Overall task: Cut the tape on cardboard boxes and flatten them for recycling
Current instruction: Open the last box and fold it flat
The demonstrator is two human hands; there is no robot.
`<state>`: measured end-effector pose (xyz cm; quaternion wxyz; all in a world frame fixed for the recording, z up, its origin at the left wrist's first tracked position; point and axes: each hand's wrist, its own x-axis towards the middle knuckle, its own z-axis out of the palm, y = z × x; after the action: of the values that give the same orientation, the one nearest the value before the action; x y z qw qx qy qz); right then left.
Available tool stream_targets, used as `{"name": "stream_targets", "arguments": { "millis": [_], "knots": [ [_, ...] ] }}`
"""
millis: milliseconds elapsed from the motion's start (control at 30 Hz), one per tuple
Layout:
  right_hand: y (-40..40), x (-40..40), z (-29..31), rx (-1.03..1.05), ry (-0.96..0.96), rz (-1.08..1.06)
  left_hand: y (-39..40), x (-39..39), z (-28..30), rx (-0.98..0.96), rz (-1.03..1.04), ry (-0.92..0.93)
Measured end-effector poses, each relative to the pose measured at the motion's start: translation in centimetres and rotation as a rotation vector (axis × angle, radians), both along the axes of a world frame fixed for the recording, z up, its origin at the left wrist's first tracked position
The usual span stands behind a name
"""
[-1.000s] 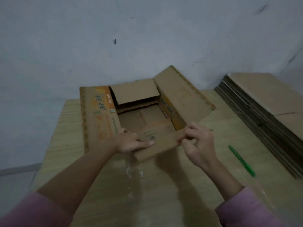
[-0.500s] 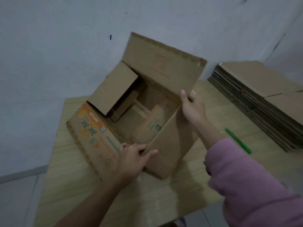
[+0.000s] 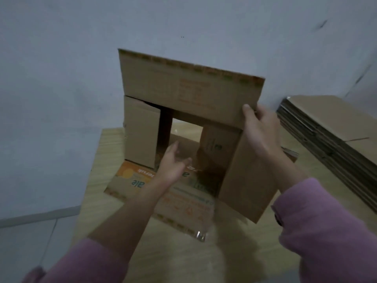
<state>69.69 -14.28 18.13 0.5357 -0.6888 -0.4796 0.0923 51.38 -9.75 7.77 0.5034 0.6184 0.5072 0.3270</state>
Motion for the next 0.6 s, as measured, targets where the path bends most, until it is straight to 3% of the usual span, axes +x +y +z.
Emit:
{"name": "stream_targets", "arguments": {
  "millis": [267, 433, 533, 600],
  "knots": [
    [0.5, 0.0, -0.3, -0.050, -0.061, 0.001, 3.3, -2.5, 1.8, -0.037, -0.061, -0.035],
    [0.1, -0.4, -0.5, -0.012, -0.138, 0.091, 3.1, -4.4, 1.2, 0.172, 0.253, -0.036],
    [-0.5, -0.3, -1.0, 0.030, -0.141, 0.215, 3.9, -8.1, 2.2, 0.150, 0.515, -0.228],
    [-1.1, -0.3, -1.6, 0.076, -0.208, 0.303, 5.0, -11.1, 3.5, 0.080, 0.538, -0.302]
  ]
}}
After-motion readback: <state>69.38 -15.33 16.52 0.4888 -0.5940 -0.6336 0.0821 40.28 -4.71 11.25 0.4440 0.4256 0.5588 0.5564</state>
